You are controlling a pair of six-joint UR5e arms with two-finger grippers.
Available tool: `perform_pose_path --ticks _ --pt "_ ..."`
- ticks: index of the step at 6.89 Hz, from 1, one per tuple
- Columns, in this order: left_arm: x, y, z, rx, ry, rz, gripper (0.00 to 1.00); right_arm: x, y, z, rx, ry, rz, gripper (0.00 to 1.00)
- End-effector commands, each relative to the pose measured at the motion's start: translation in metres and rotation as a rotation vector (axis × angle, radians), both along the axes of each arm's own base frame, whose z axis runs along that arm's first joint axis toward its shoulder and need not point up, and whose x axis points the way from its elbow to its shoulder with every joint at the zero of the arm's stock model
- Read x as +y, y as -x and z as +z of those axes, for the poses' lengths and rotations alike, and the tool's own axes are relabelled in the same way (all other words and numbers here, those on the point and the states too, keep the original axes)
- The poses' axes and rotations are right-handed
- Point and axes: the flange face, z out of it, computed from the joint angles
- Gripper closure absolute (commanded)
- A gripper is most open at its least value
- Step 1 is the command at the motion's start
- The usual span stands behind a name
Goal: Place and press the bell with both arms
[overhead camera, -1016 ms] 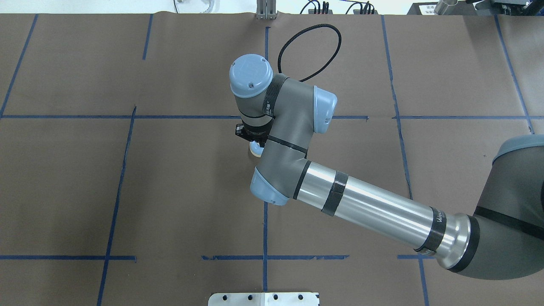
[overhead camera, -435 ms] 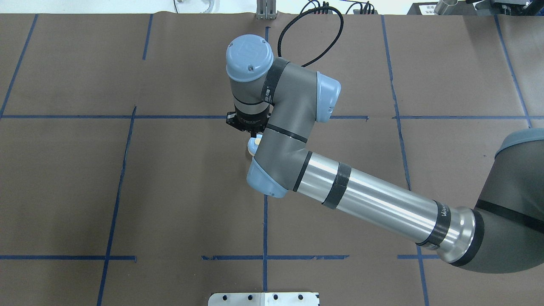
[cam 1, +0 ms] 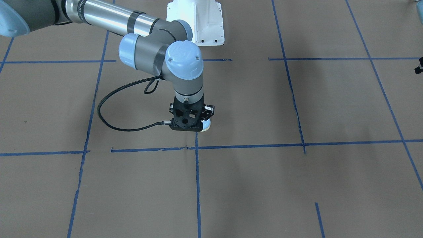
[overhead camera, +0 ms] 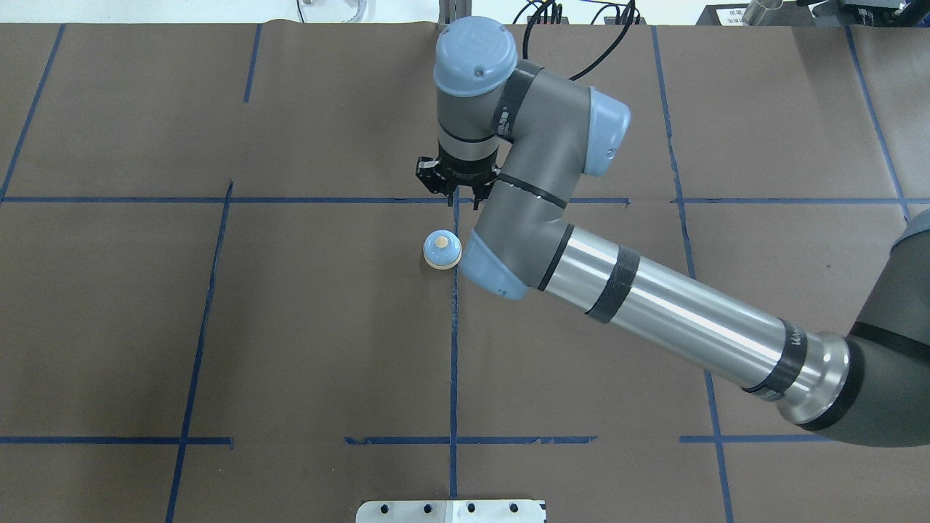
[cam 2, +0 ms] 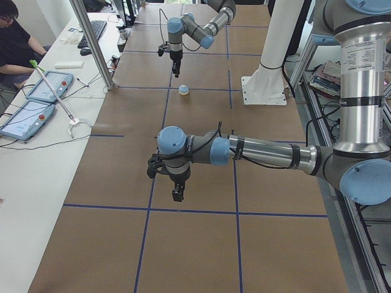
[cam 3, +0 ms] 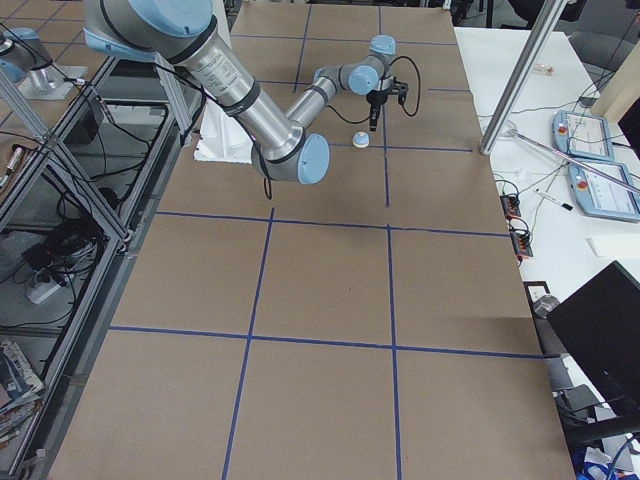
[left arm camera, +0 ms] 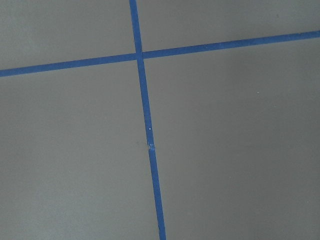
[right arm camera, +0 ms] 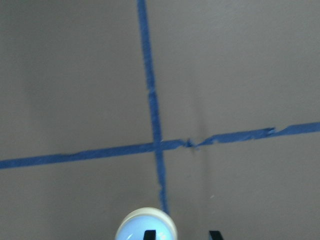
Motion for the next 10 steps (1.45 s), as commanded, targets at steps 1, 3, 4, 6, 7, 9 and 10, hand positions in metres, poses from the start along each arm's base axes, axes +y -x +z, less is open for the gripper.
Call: perform_pose_path --ticks 1,3,4,6,7,9,10 --pt "0.009 0.001 0.017 -0.004 0.043 -0.002 0.00 -0.044 -0.119 0.093 -0.008 -0.062 -0.094 0.00" --pt "0.022 0.003 0.037 -0.018 0.079 -0.002 0.00 -0.082 -0.236 0.193 0.020 -0.141 -0.193 0.00" --pt "0.022 0.004 0.035 -0.032 0.082 -0.005 0.00 -0.074 -0.289 0.243 0.050 -0.200 -0.247 0.00" --pt "0.022 0.005 0.033 -0.032 0.083 -0.009 0.00 -0.025 -0.403 0.356 0.097 -0.280 -0.365 0.00" --pt "0.019 0.005 0.027 -0.028 0.068 -0.010 0.00 0.015 -0.457 0.388 0.077 -0.250 -0.330 0.00" --pt "0.022 0.020 0.033 -0.010 -0.007 0.037 0.00 0.079 -0.554 0.447 -0.003 -0.232 -0.285 0.00" --pt "0.023 0.025 0.026 -0.014 -0.013 0.026 0.00 0.117 -0.579 0.482 0.012 -0.177 -0.257 0.00"
